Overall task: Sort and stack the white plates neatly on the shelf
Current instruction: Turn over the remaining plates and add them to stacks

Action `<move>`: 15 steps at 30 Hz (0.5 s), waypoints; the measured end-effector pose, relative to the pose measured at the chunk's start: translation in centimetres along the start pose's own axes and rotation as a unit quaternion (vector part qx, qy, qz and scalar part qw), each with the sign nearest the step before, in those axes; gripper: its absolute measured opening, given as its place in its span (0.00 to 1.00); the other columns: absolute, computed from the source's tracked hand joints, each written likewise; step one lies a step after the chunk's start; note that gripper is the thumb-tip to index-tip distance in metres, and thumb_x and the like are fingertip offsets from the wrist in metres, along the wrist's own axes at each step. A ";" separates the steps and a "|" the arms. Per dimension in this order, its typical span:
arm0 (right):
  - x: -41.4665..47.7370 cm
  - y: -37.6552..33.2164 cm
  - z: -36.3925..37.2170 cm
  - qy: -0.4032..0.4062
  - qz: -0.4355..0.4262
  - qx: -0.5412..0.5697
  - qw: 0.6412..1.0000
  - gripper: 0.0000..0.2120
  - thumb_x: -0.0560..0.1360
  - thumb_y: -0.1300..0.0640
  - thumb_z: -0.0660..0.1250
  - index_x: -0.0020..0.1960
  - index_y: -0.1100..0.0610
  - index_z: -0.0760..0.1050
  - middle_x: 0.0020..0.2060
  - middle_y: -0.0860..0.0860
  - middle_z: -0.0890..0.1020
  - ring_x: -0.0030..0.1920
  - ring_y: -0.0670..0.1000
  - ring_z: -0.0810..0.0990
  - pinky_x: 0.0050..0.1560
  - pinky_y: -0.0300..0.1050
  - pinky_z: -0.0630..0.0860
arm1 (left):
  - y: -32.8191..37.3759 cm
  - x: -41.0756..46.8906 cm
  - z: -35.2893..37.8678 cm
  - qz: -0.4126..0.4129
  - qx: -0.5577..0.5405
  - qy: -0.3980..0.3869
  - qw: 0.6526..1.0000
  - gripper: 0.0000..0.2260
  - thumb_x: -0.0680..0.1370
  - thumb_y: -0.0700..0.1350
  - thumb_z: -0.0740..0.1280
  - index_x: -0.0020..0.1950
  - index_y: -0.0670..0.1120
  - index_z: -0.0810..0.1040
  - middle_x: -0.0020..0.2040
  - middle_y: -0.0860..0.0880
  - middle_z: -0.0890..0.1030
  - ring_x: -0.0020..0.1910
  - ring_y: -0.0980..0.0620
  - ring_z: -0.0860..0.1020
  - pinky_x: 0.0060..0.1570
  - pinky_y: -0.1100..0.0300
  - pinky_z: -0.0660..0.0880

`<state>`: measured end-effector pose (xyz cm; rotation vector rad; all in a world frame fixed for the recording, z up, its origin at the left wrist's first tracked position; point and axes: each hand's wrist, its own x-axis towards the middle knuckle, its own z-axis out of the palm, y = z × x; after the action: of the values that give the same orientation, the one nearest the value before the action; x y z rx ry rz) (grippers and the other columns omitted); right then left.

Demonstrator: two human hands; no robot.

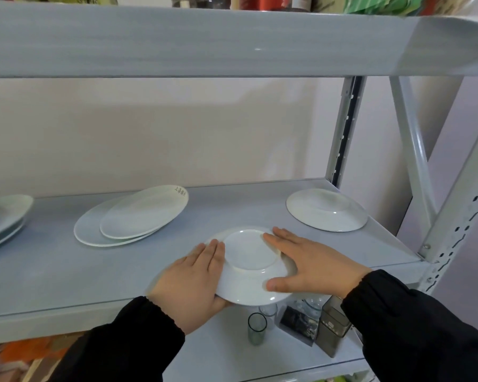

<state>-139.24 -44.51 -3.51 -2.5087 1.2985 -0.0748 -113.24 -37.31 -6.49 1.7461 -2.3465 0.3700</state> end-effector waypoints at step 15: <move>0.8 -2.5 -7.1 0.262 -0.078 0.176 0.946 0.42 0.71 0.30 0.58 0.80 0.38 0.46 0.80 0.36 0.51 0.77 0.34 0.48 0.73 0.33 0.50 | -6.2 3.0 -9.0 -0.213 -0.237 0.154 0.935 0.09 0.80 0.51 0.62 0.57 0.49 0.72 0.45 0.48 0.80 0.40 0.47 0.80 0.39 0.55 0.73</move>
<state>-138.13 -45.57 3.87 -2.3437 1.1212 -0.9767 -108.11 -38.99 3.45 1.7323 -1.6087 -0.0013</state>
